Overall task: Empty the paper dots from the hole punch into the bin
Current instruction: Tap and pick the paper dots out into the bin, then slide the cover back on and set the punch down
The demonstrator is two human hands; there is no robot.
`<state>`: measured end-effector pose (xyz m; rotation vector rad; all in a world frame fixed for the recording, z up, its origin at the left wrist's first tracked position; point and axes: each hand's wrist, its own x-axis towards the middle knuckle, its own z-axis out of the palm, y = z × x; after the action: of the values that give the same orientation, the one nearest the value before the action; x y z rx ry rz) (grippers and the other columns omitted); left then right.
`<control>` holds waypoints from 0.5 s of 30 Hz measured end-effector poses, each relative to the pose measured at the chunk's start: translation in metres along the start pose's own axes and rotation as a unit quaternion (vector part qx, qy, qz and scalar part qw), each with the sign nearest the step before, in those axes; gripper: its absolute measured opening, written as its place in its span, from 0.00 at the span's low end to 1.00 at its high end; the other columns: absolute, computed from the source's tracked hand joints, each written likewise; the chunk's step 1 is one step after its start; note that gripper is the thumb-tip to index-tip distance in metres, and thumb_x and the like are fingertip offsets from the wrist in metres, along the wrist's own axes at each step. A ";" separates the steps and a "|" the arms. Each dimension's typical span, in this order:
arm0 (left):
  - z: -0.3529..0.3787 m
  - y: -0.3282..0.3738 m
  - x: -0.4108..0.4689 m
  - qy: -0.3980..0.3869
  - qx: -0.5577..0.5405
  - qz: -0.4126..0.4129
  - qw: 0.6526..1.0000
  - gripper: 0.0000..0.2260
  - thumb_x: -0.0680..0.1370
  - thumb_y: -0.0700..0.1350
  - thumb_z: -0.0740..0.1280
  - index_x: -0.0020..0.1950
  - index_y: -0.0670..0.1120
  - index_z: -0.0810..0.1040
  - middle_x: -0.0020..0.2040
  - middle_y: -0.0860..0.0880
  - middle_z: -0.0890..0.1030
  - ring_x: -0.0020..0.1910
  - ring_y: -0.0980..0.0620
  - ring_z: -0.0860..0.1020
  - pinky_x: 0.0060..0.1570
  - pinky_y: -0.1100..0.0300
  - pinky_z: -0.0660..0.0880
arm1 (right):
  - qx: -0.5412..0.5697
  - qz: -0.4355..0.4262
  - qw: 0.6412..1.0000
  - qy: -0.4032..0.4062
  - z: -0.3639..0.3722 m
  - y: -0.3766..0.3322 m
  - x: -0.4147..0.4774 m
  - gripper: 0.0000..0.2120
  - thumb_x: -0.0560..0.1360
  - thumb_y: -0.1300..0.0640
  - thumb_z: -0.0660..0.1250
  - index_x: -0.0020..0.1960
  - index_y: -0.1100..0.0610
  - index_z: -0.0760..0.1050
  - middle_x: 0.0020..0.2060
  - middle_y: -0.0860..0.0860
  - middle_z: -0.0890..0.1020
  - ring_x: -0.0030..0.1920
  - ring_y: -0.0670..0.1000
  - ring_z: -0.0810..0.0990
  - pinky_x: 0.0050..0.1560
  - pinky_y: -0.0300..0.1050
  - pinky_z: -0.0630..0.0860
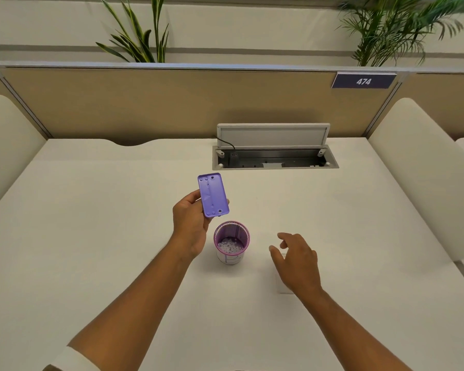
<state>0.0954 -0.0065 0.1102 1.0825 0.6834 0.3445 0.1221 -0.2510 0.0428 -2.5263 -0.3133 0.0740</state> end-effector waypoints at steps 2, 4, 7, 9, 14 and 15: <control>0.002 0.002 -0.002 -0.002 -0.015 -0.002 1.000 0.13 0.85 0.38 0.63 0.56 0.49 0.86 0.47 0.48 0.91 0.44 0.39 0.89 0.45 0.50 0.87 | -0.015 0.028 0.999 -0.014 0.001 0.007 -0.004 0.18 0.79 0.47 0.70 0.67 0.52 0.77 0.52 0.47 0.79 0.53 0.50 0.80 0.57 0.51 0.70; 0.003 0.004 -0.007 -0.007 -0.027 -0.001 1.000 0.12 0.85 0.39 0.63 0.60 0.47 0.85 0.48 0.45 0.90 0.45 0.38 0.89 0.49 0.45 0.87 | -0.031 0.052 0.998 -0.025 0.001 0.015 -0.008 0.20 0.79 0.46 0.69 0.68 0.52 0.76 0.54 0.49 0.80 0.57 0.52 0.80 0.58 0.51 0.71; 0.003 0.004 -0.018 -0.014 -0.046 -0.004 0.999 0.12 0.84 0.39 0.63 0.59 0.47 0.85 0.50 0.44 0.90 0.46 0.37 0.88 0.46 0.46 0.87 | -0.079 0.085 0.992 -0.047 0.001 0.026 -0.012 0.23 0.79 0.41 0.66 0.70 0.51 0.74 0.58 0.50 0.80 0.59 0.53 0.80 0.58 0.52 0.74; 0.003 0.001 -0.026 -0.018 -0.050 -0.012 0.999 0.12 0.84 0.38 0.63 0.58 0.47 0.85 0.50 0.43 0.90 0.46 0.36 0.88 0.45 0.48 0.86 | -0.115 0.101 0.987 -0.055 0.001 0.032 -0.018 0.26 0.77 0.36 0.66 0.69 0.51 0.74 0.58 0.50 0.80 0.59 0.54 0.81 0.56 0.52 0.74; 0.001 -0.010 -0.051 -0.027 -0.031 -0.031 0.999 0.12 0.84 0.36 0.62 0.59 0.43 0.84 0.48 0.41 0.90 0.47 0.36 0.88 0.45 0.48 0.87 | -0.190 0.133 0.970 -0.066 0.007 0.040 -0.033 0.36 0.67 0.23 0.65 0.62 0.50 0.73 0.53 0.49 0.80 0.54 0.54 0.81 0.49 0.50 0.74; 0.001 -0.013 -0.056 -0.028 -0.026 -0.036 0.999 0.12 0.84 0.36 0.62 0.60 0.42 0.84 0.50 0.39 0.89 0.48 0.36 0.88 0.47 0.47 0.87 | -0.192 0.141 0.969 -0.066 0.008 0.039 -0.035 0.36 0.66 0.23 0.66 0.60 0.50 0.72 0.52 0.48 0.79 0.53 0.54 0.81 0.49 0.50 0.74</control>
<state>0.0532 -0.0453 0.1183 1.0114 0.6586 0.2672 0.0949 -0.2863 0.0130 -2.9433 -0.0159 0.3212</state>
